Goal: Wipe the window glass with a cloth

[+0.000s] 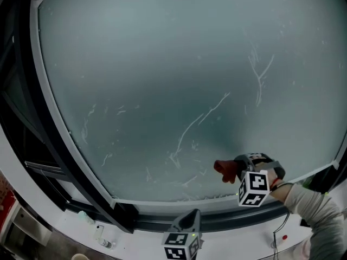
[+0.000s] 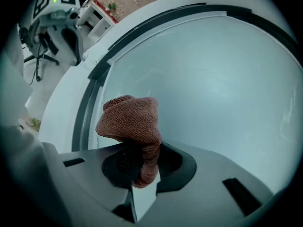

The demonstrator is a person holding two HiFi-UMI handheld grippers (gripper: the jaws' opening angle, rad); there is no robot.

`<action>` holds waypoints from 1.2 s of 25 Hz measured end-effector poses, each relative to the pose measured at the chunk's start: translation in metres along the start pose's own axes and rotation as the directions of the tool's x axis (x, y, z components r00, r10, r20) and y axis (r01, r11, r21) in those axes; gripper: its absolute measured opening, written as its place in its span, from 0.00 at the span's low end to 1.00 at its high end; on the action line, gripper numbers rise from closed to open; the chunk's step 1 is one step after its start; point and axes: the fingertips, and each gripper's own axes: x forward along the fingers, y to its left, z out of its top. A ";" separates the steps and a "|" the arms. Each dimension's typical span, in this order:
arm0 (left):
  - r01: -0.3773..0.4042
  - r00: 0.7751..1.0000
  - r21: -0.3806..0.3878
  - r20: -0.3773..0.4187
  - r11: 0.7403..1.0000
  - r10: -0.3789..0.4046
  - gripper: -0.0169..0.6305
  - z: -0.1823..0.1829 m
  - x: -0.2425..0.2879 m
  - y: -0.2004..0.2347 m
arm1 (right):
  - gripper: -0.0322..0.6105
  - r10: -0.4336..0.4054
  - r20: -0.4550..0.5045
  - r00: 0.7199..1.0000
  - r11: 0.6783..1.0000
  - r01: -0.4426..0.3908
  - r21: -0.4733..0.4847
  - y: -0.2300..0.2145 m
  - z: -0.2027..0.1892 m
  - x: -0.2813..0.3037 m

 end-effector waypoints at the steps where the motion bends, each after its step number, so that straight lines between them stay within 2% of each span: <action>1: -0.007 1.000 -0.001 0.004 1.000 0.007 0.03 0.000 -0.001 0.002 | 0.12 0.015 -0.019 1.000 1.000 -0.015 -0.011 0.011 -0.006 0.009; 7: -0.034 0.999 -0.008 0.017 0.999 0.034 0.03 0.003 -0.009 0.007 | 0.12 0.064 -0.103 0.993 0.995 -0.072 -0.068 0.046 -0.033 0.052; 12: -0.041 0.999 -0.008 0.017 0.999 0.042 0.03 0.001 -0.013 0.010 | 0.12 0.083 -0.131 0.988 0.993 -0.093 -0.075 0.040 -0.036 0.061; 15: -0.038 0.999 -0.011 0.019 0.999 0.038 0.03 0.000 -0.013 0.008 | 0.12 0.094 -0.143 0.985 0.987 -0.112 -0.119 0.032 -0.035 0.056; 20: -0.020 1.000 -0.011 0.017 1.000 0.020 0.03 0.002 -0.010 0.000 | 0.12 0.102 -0.157 0.982 0.983 -0.124 -0.134 -0.007 -0.032 0.038; 30: 0.035 0.999 0.019 0.009 0.999 -0.035 0.03 0.000 0.005 -0.013 | 0.12 0.016 -0.138 0.990 0.988 -0.037 -0.152 -0.137 -0.007 -0.024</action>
